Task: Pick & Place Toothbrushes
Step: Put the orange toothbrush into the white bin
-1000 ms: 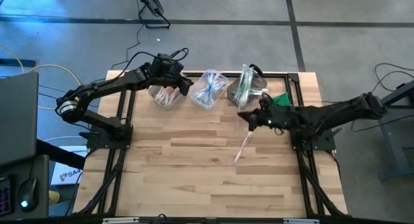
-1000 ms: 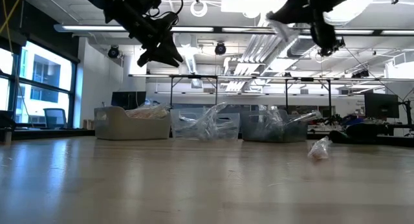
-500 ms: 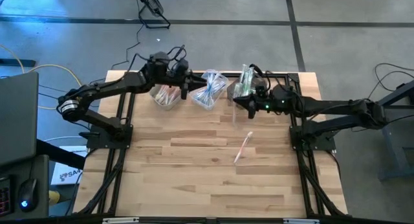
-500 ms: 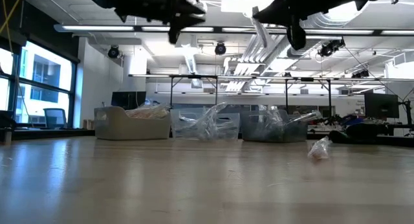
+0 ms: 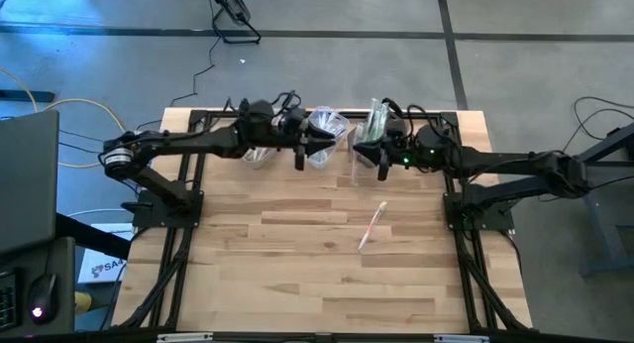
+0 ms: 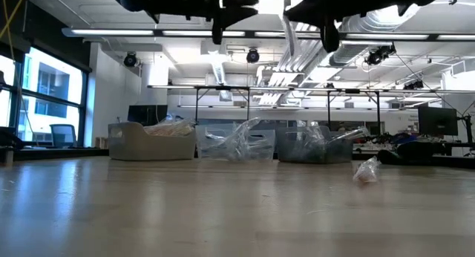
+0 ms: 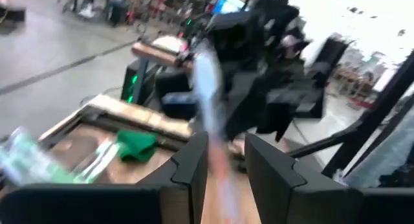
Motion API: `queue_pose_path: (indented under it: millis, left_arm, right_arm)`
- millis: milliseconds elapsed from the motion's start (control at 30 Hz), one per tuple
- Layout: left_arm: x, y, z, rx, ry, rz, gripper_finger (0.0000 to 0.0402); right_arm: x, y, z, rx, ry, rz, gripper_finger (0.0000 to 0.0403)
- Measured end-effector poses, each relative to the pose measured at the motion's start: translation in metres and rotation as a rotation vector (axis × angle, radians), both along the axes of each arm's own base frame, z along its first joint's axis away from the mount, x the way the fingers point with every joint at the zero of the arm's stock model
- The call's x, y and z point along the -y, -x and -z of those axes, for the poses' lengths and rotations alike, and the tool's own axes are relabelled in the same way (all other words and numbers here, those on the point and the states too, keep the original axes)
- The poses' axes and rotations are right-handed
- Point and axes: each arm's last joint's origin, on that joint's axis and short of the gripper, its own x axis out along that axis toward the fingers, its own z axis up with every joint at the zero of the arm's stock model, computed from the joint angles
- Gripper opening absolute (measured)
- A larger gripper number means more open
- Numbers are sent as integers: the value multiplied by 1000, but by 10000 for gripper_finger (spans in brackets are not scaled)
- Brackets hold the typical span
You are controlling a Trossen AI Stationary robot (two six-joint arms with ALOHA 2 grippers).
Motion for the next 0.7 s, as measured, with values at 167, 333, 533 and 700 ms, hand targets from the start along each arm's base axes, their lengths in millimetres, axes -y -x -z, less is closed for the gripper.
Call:
queue_pose_path:
  millis: [167, 333, 533, 700]
  left_arm:
    - [4, -11, 5, 44, 14, 23, 99]
    - [1, -17, 12, 41, 99, -2, 99]
    - [1, -18, 14, 33, 112, 2, 99]
    - [2, -18, 15, 29, 121, 7, 99]
  right_arm:
    - [-1, -4, 1, -5, 35, -9, 4]
    - [0, -12, 10, -31, 36, -27, 4]
    - [-1, -20, 17, -46, 31, -51, 4]
    - [-2, -20, 14, -22, 37, -52, 4]
